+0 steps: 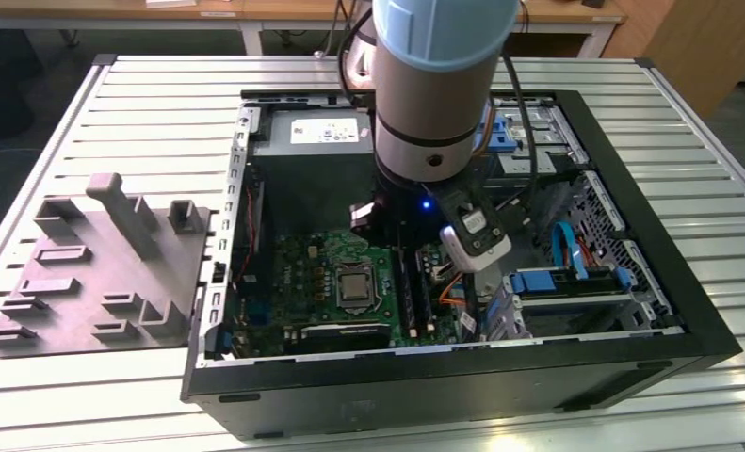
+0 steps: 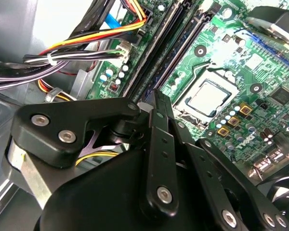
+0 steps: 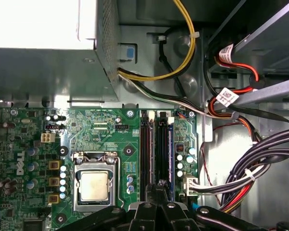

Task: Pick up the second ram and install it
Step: 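Press down the second ram until it locks into place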

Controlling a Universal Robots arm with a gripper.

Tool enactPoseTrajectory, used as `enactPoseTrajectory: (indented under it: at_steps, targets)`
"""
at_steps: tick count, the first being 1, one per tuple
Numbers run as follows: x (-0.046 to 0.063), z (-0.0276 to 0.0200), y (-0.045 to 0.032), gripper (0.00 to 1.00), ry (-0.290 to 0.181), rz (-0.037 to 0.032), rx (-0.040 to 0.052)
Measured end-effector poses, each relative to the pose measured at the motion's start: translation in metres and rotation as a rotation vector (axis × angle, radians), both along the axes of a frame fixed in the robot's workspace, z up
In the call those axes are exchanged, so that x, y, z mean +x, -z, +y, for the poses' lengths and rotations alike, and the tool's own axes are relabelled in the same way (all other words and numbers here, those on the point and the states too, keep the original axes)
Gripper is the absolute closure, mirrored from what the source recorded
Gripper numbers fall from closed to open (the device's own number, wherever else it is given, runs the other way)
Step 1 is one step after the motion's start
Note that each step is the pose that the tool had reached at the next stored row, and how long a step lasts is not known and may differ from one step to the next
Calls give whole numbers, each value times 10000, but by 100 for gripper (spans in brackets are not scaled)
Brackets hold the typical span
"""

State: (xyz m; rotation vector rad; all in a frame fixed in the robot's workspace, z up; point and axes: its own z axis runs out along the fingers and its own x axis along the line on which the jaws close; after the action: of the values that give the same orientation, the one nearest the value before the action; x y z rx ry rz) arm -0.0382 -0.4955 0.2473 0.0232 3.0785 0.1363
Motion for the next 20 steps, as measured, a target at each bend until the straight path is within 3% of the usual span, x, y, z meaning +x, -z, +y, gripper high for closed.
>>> enactPoseTrajectory:
  at_steps: [11,20]
  targets:
    - [0,204,5,90,0,0,1]
    - [0,248,41,90,-1,0,0]
